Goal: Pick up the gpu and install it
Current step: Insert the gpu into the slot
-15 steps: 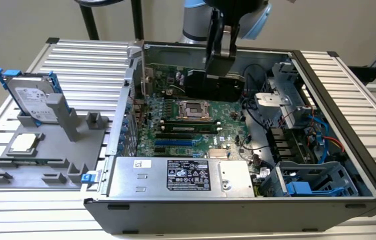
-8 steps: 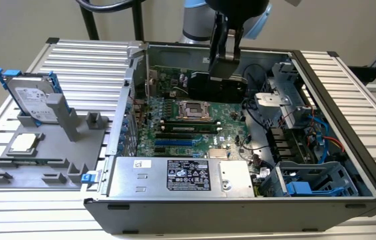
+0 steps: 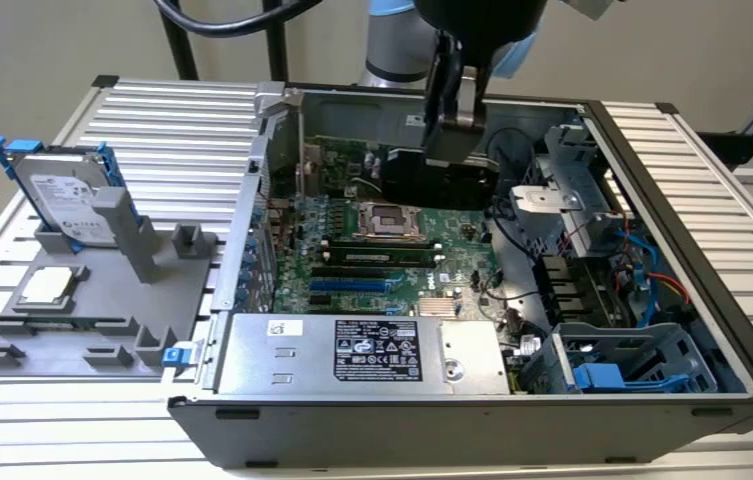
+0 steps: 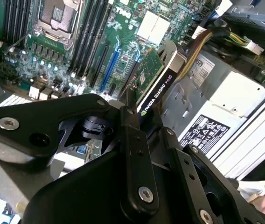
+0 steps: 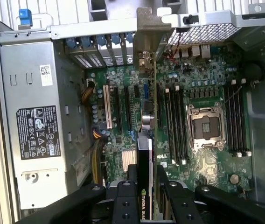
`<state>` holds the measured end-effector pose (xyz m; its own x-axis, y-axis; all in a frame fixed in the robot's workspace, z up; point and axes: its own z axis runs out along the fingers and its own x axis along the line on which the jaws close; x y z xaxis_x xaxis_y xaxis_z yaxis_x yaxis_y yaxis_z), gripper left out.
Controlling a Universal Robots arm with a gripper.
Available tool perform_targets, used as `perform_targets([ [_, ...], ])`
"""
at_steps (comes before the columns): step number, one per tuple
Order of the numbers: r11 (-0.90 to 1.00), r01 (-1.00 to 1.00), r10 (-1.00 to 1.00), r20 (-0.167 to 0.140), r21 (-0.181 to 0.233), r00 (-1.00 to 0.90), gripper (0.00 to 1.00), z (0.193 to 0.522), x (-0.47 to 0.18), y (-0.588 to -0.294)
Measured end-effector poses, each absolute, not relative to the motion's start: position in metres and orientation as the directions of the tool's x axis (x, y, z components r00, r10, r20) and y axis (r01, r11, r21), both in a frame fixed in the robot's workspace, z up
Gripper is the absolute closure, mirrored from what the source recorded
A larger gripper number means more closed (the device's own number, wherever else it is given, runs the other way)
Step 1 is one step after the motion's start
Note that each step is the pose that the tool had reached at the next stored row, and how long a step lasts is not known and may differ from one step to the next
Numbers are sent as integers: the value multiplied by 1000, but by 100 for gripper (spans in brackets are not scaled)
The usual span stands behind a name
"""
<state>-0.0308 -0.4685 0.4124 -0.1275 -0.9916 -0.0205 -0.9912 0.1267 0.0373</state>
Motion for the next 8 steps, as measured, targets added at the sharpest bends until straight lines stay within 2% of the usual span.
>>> perform_targets([
  [8,127,-991,-992,-20,37,-128,100,409,-29,-468],
])
